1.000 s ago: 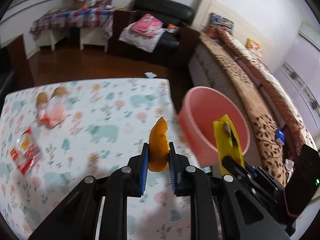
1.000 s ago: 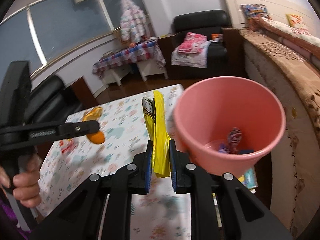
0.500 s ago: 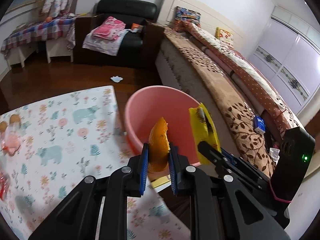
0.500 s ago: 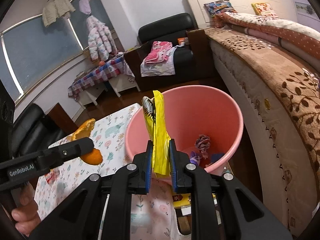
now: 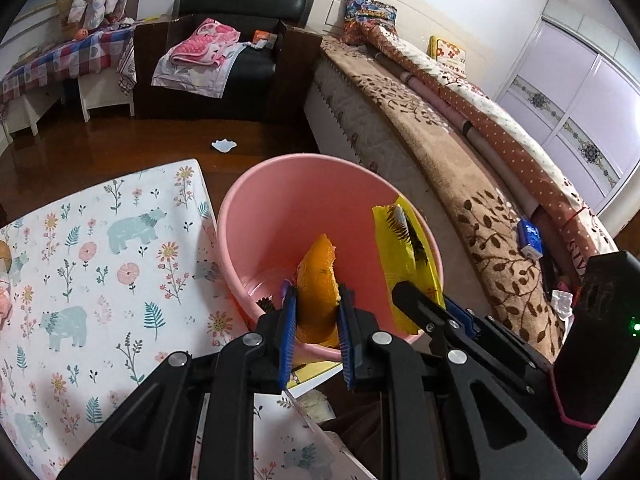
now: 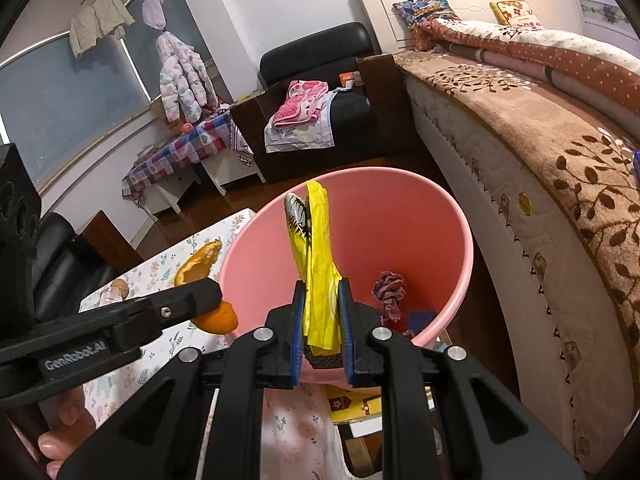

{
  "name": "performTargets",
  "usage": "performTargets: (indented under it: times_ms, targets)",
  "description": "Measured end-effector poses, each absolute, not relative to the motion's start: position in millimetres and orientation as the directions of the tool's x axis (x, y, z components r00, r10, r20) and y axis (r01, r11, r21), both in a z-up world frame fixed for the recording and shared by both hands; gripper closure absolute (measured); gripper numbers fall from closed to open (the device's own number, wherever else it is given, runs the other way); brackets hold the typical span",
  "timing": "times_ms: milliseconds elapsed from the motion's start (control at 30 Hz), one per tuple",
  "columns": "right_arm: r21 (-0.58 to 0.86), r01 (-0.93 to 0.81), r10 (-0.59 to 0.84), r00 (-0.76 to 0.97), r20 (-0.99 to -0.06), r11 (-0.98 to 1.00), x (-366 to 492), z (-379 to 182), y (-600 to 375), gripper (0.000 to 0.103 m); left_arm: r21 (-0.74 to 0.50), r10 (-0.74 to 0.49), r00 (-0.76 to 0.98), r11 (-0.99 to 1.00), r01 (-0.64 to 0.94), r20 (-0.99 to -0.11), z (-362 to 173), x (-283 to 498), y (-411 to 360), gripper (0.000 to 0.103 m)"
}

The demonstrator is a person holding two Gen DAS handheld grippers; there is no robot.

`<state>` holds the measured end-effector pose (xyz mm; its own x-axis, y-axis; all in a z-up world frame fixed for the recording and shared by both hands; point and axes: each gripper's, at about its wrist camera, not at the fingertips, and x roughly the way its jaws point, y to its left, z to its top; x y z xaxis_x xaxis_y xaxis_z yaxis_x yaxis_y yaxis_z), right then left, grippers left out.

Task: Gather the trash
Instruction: 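Carry yellow bag and orange peel over the pink bucket, then open both tools to drop the yellow bag and orange peel into the bucket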

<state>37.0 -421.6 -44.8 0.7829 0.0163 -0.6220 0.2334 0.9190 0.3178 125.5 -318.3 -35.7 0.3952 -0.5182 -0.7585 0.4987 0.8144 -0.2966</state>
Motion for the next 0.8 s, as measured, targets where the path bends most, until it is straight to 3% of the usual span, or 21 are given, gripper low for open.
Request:
performTargets:
  times_ms: [233,467,567,667,800]
  targets:
    - [0.317,0.241,0.01,0.782,-0.623,0.917,42.5,-46.5,-423.7,0.087,-0.299,-0.515,0.384,0.815,0.496,-0.767,-45.3,132.2,-324.6,0.083]
    - [0.297,0.248,0.002,0.765,-0.644,0.922,48.1,-50.9,-420.6,0.086,-0.312,-0.52,0.385,0.817,0.484,-0.763,-47.7,133.8,-320.8,0.063]
    - [0.299,0.254,0.003,0.758,-0.652,0.92,50.1,-52.7,-421.2,0.084,-0.316,-0.52,0.388,0.819,0.479,-0.761,-46.6,134.4,-318.1,0.061]
    - [0.319,0.257,0.012,0.761,-0.648,0.912,49.2,-53.5,-424.3,0.072,-0.315,-0.519,0.391,0.821,0.477,-0.76,-45.8,133.9,-314.3,0.061]
    - [0.322,0.26,0.012,0.762,-0.648,0.911,47.3,-52.9,-423.2,0.071,-0.316,-0.52,0.396,0.822,0.474,-0.757,-44.2,131.6,-309.3,0.061]
